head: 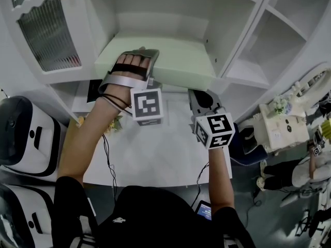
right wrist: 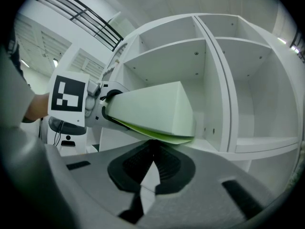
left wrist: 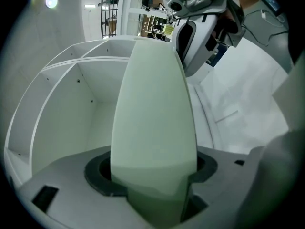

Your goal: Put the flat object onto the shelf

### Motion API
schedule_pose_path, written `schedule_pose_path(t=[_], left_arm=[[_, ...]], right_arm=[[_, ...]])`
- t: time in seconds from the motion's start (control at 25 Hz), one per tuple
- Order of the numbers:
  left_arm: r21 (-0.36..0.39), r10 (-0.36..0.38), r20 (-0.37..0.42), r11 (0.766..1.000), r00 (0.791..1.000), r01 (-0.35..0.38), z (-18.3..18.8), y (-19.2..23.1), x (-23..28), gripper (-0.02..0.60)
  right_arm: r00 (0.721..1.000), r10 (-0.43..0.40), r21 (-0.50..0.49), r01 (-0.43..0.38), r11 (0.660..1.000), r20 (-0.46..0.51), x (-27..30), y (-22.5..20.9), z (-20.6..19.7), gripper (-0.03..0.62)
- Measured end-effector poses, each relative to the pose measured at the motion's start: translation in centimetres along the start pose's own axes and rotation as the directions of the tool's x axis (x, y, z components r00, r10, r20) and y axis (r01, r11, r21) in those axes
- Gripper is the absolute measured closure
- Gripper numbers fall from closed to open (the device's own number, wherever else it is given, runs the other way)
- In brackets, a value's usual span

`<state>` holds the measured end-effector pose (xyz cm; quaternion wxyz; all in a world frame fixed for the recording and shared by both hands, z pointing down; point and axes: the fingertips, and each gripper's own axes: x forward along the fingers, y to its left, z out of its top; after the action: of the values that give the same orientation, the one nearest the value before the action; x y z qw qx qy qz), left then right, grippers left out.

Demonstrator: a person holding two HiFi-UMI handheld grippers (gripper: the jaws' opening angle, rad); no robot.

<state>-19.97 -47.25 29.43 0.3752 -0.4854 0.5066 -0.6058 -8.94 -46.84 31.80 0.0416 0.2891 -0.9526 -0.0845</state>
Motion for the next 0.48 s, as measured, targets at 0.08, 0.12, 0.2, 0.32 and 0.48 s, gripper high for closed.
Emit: schedule_pose_path(t=[0.08, 0.12, 0.2, 0.32, 0.48], left_arm=[[-0.002, 0.000, 0.001, 1.000, 1.000, 0.000, -0.01, 0.04, 0.01, 0.284], [-0.003, -0.001, 0.001, 1.000, 1.000, 0.001, -0.02, 0.05, 0.02, 0.282], [-0.007, -0.002, 0.001, 1.000, 1.000, 0.002, -0.04, 0.07, 0.04, 0.278], [-0.018, -0.012, 0.005, 1.000, 1.000, 0.012, -0.06, 0.13, 0.07, 0.272], [-0.062, -0.090, 0.019, 0.994, 0.996, 0.091, 0.01, -0.54, -0.05, 0.210]], right_arm=[[1.000, 0.001, 0.000, -0.001, 1.000, -0.001, -0.09, 0.10, -0.01, 0.595], [1.000, 0.002, 0.000, -0.002, 1.000, 0.001, -0.14, 0.12, 0.03, 0.595], [1.000, 0.003, -0.001, -0.003, 1.000, 0.004, -0.23, 0.16, 0.20, 0.595], [1.000, 0.004, -0.005, -0.004, 1.000, 0.008, -0.35, 0.26, 0.46, 0.595], [1.000, 0.001, -0.006, -0.001, 1.000, 0.005, -0.51, 0.24, 0.47, 0.595]])
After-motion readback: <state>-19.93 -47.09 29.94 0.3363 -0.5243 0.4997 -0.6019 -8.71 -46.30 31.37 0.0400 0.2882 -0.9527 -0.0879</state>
